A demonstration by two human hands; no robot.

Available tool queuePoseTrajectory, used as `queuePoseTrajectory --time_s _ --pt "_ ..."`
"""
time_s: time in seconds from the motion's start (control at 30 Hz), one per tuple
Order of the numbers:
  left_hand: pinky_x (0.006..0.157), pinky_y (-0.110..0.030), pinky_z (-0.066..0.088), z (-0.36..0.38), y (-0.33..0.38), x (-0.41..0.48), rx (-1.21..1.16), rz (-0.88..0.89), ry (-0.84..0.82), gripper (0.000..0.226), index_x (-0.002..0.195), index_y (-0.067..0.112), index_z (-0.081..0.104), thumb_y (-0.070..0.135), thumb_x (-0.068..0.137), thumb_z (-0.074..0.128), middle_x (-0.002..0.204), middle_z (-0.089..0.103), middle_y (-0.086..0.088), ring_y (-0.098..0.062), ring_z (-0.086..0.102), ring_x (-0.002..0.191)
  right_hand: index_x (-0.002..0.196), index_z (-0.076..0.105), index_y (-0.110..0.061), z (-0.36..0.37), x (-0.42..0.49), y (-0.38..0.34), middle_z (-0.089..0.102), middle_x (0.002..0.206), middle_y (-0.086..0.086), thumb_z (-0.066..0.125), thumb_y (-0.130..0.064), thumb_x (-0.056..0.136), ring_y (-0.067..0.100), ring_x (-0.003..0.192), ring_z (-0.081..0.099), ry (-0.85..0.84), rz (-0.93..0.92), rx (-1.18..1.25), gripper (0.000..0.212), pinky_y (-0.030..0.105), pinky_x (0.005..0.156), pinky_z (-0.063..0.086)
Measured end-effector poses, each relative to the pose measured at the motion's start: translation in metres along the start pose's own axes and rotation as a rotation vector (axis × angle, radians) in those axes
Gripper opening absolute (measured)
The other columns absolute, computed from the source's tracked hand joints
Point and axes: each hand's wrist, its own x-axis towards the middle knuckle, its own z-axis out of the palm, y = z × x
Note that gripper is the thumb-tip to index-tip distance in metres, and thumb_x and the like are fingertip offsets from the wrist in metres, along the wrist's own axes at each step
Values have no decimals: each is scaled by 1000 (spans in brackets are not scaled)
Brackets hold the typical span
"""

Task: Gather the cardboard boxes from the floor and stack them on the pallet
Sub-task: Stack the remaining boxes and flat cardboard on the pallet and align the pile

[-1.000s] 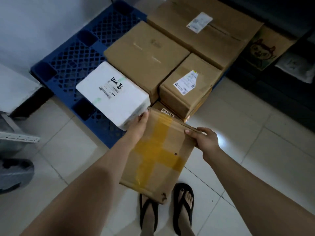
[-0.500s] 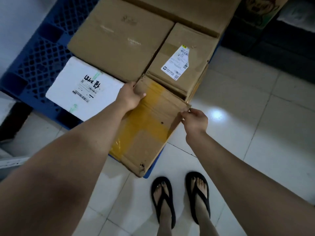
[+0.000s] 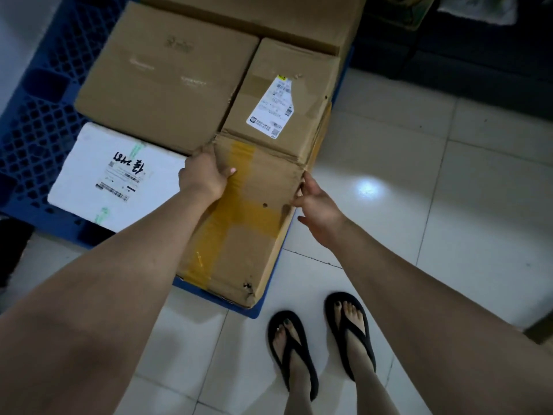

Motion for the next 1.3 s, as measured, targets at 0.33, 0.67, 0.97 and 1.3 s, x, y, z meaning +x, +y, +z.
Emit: queuePoseTrajectory --time_s 0.33,0.67,0.97,1.3 --pt "92 -29 42 -34 117 -78 -92 275 -352 37 121 2 56 26 93 56 126 60 -16 -30 56 115 118 54 -1 -105 -88 -18 54 100 15 51 -15 93 22 69 56 197 220 -443 28 28 65 40" --pt "58 -24 35 -71 358 -270 201 814 -556 28 95 1 66 27 94 55 83 57 -16 -22 51 69 144 39 -9 -289 -373 -64 40 149 9 50 -26 96 27 135 39 532 168 -1110 52 28 105 34" --pt "86 -33 47 -55 502 -531 353 1153 -554 41 115 4 63 37 92 55 115 64 -15 -29 62 101 98 58 -6 -450 -641 50 58 98 11 55 -32 94 27 84 59 759 479 -802 26 27 55 44" --pt "80 -36 48 122 533 -714 571 923 -750 35 108 5 52 38 95 49 110 60 -14 -27 60 87 109 53 -5 -563 -737 283 52 87 6 54 -34 92 27 92 66 785 553 -422 33 37 82 52"
